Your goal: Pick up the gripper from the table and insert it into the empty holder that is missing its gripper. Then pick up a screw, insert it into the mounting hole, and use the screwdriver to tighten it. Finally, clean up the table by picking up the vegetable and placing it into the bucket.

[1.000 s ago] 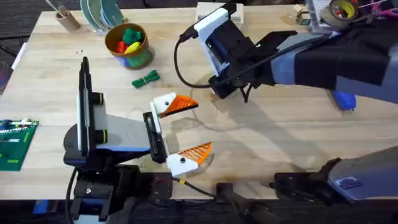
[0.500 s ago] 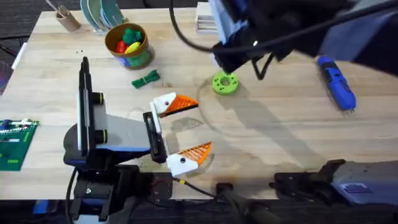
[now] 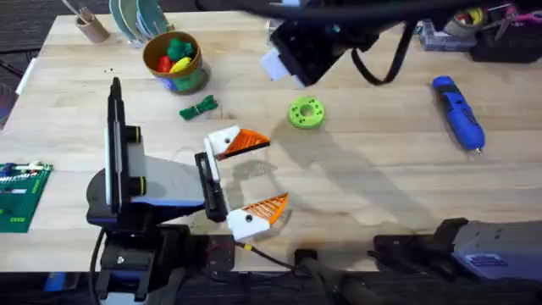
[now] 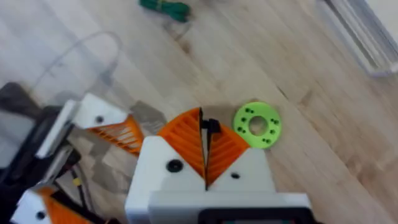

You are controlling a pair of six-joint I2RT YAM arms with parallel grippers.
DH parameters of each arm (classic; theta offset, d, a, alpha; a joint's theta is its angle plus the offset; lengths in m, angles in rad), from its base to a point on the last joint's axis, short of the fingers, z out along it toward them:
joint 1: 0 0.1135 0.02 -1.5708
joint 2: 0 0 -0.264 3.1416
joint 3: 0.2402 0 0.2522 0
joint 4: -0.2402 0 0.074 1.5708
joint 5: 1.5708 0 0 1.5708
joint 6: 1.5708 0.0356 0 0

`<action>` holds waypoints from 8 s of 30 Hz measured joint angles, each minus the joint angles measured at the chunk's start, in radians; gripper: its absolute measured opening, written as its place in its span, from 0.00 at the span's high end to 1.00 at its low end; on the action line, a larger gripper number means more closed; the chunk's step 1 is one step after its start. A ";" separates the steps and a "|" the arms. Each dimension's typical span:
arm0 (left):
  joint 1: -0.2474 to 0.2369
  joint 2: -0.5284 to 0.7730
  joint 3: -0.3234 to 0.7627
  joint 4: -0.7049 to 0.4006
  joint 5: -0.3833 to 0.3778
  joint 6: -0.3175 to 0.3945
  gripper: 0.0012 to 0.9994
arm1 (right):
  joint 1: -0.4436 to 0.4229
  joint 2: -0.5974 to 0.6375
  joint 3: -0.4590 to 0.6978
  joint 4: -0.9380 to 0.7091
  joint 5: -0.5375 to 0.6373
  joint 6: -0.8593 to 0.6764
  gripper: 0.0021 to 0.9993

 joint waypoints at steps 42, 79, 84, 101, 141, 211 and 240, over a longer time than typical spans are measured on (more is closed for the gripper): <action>0.000 0.000 0.000 0.000 0.000 0.000 0.01 | 0.273 0.110 0.044 -0.031 -0.026 -0.051 0.99; 0.000 0.000 0.000 -0.005 0.000 -0.001 0.01 | 0.273 0.151 0.051 -0.043 -0.027 -0.050 0.99; 0.000 0.000 0.000 -0.005 0.000 -0.001 0.01 | 0.273 0.151 0.051 -0.045 -0.027 -0.050 0.99; 0.000 0.000 0.000 0.000 0.000 0.000 0.01 | 0.207 0.151 0.051 -0.006 0.015 0.056 0.06; 0.000 0.000 0.000 0.000 0.000 0.004 0.99 | -1.077 0.011 -0.133 -0.171 0.000 0.067 0.06; 0.000 0.000 0.000 0.000 -0.004 0.004 0.99 | -1.241 0.500 -0.144 0.097 -0.050 -0.707 0.97; 0.000 0.000 0.000 0.000 -0.011 0.004 0.99 | -1.223 0.272 -0.015 -0.063 -0.321 -0.703 0.97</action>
